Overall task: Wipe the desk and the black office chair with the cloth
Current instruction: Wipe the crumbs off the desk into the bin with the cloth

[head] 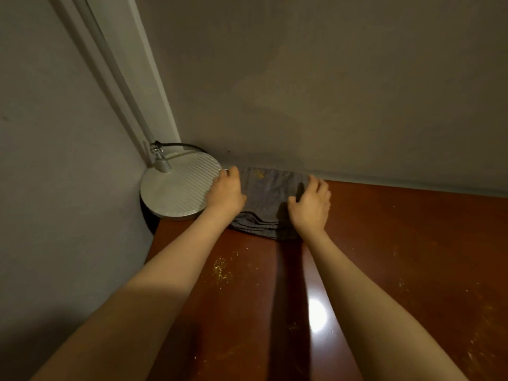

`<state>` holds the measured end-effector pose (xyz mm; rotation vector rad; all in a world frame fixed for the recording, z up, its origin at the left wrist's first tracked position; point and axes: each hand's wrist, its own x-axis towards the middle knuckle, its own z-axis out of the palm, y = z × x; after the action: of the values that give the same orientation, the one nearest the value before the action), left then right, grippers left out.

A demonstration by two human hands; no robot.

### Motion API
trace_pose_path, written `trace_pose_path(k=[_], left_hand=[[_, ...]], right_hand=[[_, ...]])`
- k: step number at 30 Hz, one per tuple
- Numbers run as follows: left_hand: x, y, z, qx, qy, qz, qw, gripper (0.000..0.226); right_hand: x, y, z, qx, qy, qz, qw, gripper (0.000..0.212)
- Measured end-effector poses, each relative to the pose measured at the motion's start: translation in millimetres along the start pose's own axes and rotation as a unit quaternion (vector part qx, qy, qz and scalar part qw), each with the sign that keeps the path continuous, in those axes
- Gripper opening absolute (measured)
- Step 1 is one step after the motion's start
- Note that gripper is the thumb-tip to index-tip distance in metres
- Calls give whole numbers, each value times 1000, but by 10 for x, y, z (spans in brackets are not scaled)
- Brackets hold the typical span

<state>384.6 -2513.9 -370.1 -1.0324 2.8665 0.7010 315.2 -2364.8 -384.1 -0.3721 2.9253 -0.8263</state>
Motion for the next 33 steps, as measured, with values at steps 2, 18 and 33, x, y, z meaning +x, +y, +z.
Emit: trace_pose_path(k=[2,18,33], left_hand=[[64,80,64,-10,3,46,999,41],[247,98,612,61,-80,80,992,57],[50,-24,528,96,-108,61,988,57]], right_hand=[[34,-40,74,-16,-29,-66,997,60],[306,0,566,-150,-125,-164,967,53],[102,-61,563,-152,-159,-173,960,52]])
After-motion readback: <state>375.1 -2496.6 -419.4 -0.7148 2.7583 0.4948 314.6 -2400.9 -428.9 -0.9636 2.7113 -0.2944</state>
